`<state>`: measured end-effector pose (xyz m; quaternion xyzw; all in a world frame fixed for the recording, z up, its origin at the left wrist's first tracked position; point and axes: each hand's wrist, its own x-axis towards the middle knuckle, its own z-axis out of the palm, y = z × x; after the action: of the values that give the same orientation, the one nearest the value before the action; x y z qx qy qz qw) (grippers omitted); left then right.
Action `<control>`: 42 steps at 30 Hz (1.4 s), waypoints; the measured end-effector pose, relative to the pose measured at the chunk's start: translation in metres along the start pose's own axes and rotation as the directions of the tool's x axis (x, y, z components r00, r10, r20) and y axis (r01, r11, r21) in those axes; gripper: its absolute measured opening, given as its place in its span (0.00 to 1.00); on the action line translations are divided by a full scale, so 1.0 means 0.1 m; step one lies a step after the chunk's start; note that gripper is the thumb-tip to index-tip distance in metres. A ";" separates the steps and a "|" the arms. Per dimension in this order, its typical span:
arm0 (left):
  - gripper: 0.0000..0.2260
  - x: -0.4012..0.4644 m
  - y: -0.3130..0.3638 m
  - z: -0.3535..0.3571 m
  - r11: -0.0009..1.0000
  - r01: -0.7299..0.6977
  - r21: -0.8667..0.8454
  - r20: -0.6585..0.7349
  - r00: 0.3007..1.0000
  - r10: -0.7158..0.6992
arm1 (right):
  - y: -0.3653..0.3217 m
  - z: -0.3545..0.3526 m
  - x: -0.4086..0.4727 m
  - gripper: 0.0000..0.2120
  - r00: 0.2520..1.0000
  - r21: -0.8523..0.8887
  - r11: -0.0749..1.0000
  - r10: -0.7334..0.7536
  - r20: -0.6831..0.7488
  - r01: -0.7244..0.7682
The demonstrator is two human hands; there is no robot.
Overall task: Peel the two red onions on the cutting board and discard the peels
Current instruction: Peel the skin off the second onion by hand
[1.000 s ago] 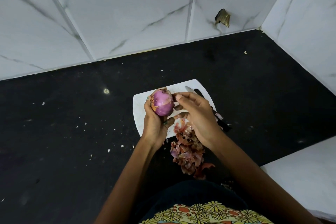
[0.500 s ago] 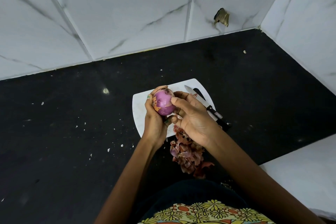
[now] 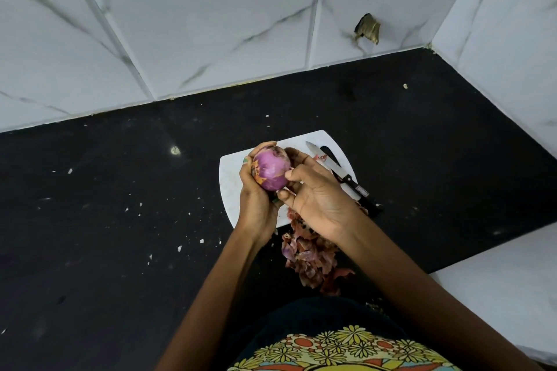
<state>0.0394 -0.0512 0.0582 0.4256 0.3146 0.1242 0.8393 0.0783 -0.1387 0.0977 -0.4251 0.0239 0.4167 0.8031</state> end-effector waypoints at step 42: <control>0.14 0.02 -0.07 -0.02 0.766 -0.482 0.426 -0.008 0.844 0.536 | 0.05 -0.27 0.06 0.03 0.794 -0.958 -0.107 -0.539 0.280 0.265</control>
<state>0.0394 -0.0528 0.0506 0.6513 0.2595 0.3060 0.6440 0.0871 -0.1523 0.0751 -0.8753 -0.3156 0.0042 0.3665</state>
